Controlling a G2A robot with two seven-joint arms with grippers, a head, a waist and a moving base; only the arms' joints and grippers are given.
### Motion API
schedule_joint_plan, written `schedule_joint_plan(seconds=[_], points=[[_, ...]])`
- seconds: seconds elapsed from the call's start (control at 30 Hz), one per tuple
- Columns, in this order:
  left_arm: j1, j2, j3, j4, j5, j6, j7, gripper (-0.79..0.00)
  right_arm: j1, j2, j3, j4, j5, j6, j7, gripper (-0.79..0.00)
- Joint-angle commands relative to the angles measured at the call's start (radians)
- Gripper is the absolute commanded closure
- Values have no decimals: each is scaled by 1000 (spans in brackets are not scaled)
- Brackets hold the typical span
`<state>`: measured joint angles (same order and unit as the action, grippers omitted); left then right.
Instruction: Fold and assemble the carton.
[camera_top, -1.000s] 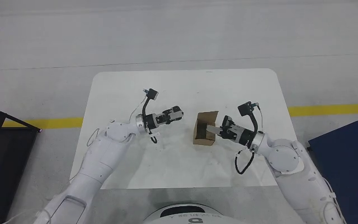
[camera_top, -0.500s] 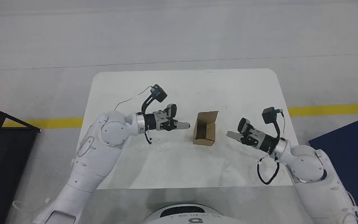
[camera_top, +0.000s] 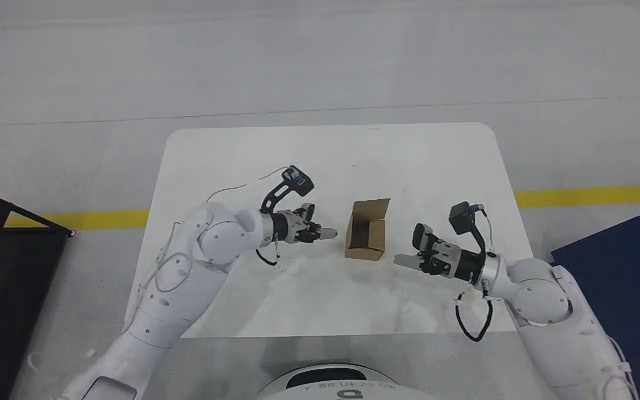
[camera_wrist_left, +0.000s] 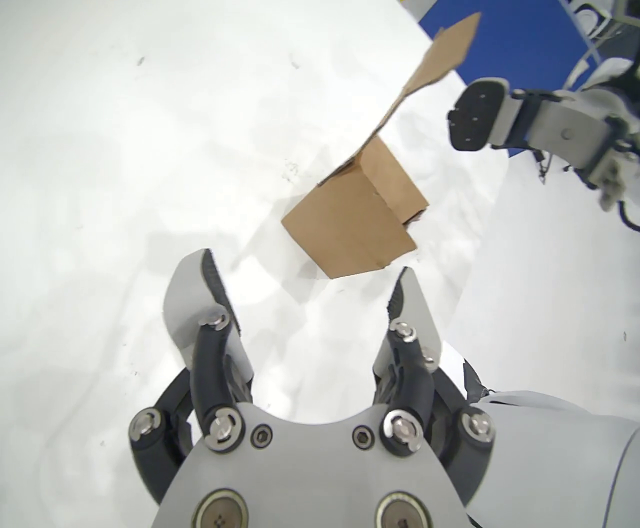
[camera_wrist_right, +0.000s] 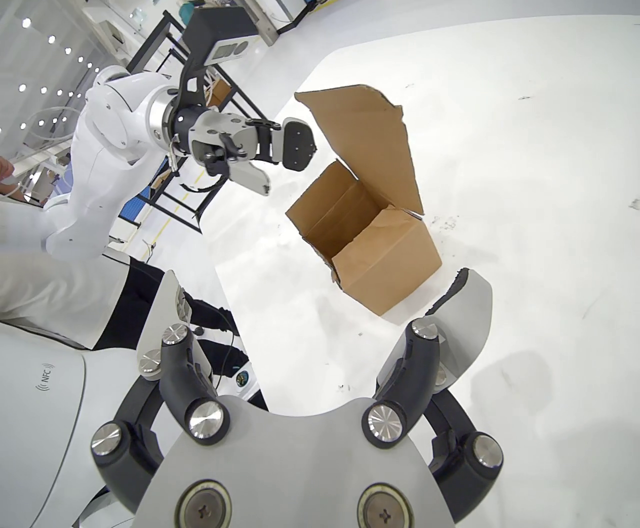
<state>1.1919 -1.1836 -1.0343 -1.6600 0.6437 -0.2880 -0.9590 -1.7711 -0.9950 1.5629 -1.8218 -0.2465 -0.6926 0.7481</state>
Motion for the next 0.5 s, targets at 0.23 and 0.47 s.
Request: schedule_joint_plan(seconds=[0.23,0.47], points=[[-118,-38,125,132,-115,25,-6,-523,18,-2,-62,19,-91,7,-34,-785],[-195,-62,195,207,-163,34,-37,-372,17,-2,-100,15,-142,18,-62,-785]])
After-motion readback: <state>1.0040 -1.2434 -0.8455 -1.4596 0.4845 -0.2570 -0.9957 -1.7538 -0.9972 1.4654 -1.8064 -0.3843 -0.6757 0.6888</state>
